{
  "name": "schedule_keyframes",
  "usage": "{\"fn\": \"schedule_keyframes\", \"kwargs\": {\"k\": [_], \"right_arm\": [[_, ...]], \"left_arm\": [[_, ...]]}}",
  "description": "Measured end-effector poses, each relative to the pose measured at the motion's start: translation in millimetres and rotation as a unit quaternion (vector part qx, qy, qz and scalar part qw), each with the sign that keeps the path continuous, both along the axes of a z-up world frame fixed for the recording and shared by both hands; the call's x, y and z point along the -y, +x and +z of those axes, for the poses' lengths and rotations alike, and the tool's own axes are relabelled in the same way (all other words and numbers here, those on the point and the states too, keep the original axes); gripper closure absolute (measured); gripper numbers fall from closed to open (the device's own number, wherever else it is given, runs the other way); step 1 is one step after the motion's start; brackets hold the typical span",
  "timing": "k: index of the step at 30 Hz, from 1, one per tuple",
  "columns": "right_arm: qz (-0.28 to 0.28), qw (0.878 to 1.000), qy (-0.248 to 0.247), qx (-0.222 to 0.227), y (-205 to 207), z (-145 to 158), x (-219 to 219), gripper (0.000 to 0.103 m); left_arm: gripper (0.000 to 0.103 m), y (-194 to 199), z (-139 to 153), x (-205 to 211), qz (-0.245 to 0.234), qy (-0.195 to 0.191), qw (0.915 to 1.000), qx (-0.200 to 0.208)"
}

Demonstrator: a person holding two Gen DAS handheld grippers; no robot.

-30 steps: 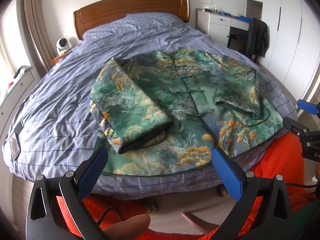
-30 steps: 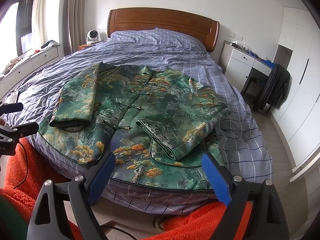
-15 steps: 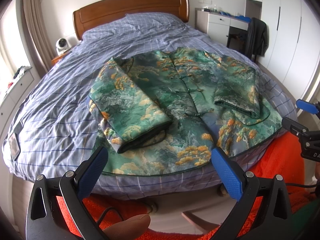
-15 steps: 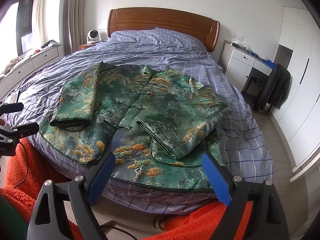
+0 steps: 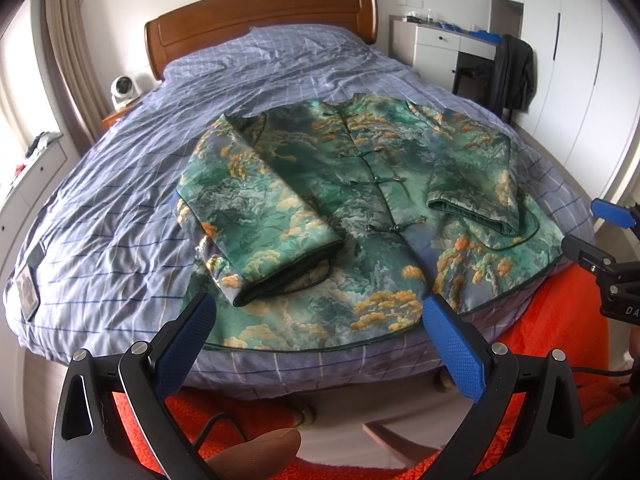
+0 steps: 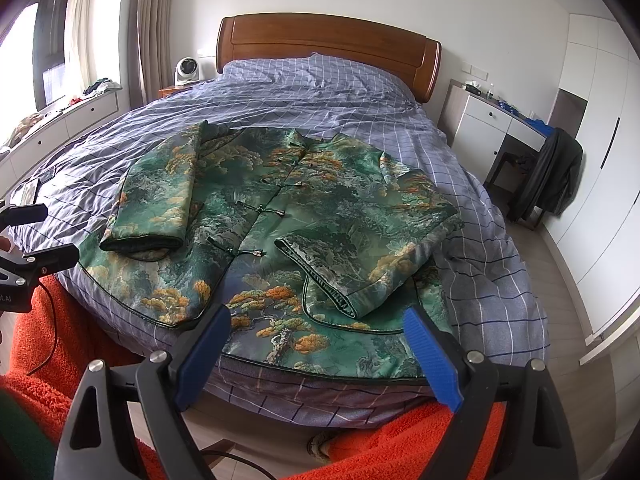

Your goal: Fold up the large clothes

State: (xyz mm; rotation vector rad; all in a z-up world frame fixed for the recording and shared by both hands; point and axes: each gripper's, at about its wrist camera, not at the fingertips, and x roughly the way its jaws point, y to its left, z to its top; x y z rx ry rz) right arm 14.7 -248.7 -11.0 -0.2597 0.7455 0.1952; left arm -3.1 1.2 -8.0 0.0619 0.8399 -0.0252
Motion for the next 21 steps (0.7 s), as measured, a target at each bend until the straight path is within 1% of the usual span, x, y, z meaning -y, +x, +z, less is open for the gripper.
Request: {"fn": "schedule_keyframes", "kwargs": {"k": [21], "right_arm": [[0.000,1.000,-0.001,-0.002,-0.1,-3.1,-1.2,0.013]], "left_arm": [[0.000,-1.9,-3.4,2.7,-0.001,0.000,1.0000,-0.001]]}}
